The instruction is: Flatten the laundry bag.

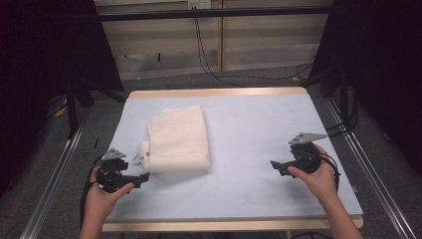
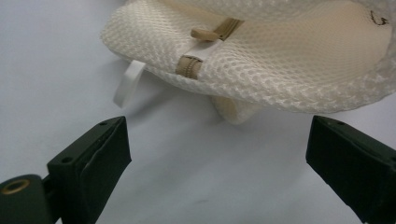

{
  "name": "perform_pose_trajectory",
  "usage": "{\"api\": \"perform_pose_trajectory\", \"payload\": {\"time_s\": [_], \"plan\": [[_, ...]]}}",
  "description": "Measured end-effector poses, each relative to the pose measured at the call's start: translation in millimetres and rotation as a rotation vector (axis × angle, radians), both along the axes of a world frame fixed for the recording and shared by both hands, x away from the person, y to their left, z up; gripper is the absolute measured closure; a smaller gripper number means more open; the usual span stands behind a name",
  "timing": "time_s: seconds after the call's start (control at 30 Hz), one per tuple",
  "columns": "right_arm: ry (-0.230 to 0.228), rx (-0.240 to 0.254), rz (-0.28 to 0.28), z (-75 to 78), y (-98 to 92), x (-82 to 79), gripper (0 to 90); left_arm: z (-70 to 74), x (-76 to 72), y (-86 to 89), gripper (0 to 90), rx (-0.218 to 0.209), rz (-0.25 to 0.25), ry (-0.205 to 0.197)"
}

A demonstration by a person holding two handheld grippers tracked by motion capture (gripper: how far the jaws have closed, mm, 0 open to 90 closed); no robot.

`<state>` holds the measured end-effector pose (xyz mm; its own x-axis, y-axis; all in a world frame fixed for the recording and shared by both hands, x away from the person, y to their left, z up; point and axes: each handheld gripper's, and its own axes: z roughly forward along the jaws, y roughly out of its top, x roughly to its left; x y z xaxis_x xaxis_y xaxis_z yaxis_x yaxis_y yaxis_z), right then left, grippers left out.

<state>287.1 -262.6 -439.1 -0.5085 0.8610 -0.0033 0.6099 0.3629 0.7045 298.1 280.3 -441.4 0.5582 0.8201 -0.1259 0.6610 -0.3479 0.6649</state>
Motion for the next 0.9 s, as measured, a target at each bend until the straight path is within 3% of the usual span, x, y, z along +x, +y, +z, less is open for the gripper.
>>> {"api": "perform_pose_trajectory", "payload": {"time_s": [0.17, 0.37, 0.53, 0.63, 0.83, 0.9], "plan": [[0.010, 0.004, -0.013, -0.2, -0.1, 2.2, 6.5, 0.3, -0.5, -0.1, 6.2, -0.008, -0.013, 0.008], [-0.001, -0.006, 0.018, -3.4, 4.7, 4.0, 6.4, 3.0, 0.8, -7.4, 6.2, -0.018, -0.013, 0.000], [0.002, -0.005, 0.006, -5.5, 4.8, -2.0, 7.0, 0.6, 1.4, -13.7, 6.4, -0.029, -0.021, 0.012], [0.003, -0.022, 0.028, -8.7, 6.5, -4.0, 7.4, 2.1, 0.9, -18.5, 7.5, -0.069, -0.011, 0.006], [-0.004, -0.021, 0.020, -6.0, 4.0, -9.3, 8.0, 2.2, 2.6, -23.0, 9.8, -0.055, -0.040, 0.013], [-0.008, -0.029, 0.022, -5.8, 4.0, -11.0, 8.1, 1.7, 3.3, -24.4, 10.3, -0.069, -0.040, 0.017]]}}
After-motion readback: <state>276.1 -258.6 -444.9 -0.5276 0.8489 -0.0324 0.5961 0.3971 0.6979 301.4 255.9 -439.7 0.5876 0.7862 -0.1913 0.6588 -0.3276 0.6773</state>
